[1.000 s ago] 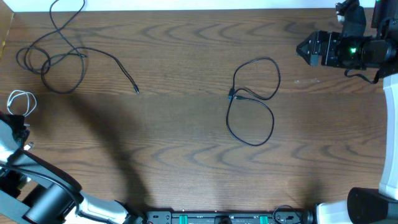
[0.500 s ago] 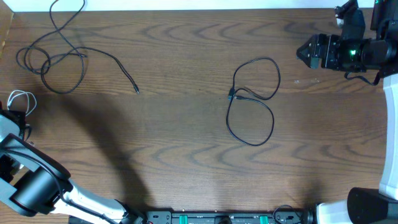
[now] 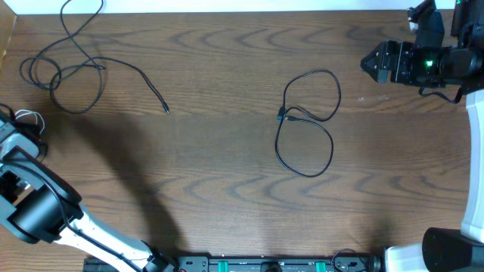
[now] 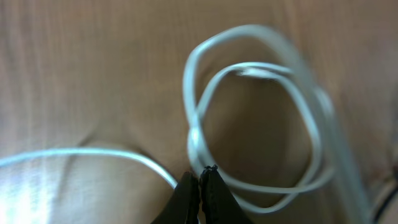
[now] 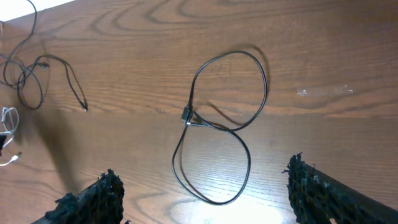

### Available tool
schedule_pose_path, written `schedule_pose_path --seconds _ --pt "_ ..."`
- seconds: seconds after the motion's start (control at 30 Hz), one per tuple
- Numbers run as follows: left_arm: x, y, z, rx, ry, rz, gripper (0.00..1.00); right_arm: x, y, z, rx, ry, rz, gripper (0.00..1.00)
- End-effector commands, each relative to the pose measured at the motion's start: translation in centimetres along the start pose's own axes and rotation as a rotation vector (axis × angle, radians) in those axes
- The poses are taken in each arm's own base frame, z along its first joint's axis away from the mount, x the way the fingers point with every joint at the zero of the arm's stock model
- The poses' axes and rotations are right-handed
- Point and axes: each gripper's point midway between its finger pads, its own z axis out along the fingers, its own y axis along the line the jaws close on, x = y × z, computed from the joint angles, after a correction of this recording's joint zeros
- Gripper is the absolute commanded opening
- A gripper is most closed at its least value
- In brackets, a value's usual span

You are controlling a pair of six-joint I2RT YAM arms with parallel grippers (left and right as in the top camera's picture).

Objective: Untangle cables

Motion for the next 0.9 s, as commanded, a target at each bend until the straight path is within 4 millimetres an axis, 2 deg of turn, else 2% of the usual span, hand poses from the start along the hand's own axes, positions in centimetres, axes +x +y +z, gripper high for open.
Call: schedule_pose_path --seconds 0.0,0.1,0.3,0.4,0.87 --pt "0.2 -1.1 0.3 0.021 -0.024 0.020 0.08 0.2 0.2 0.3 -0.003 0.011 0.021 0.83" --pt "0.5 -1.2 1.0 0.027 -0.027 0.022 0.08 0.2 0.2 0.3 -0.003 0.011 0.023 0.83" --pt "2.8 0.2 3.0 -0.012 0.025 0.031 0.08 0.1 0.2 0.3 -0.004 0.006 0.034 0.83" --pt "3.1 0.4 3.3 -0.016 0.029 0.032 0.08 -0.1 0.2 0.3 -0.004 -0.002 0.031 0.84" --pt "-1.5 -2.1 4.1 0.086 -0.203 -0.011 0.08 -0.5 0.4 0.3 -0.009 -0.018 0.050 0.84"
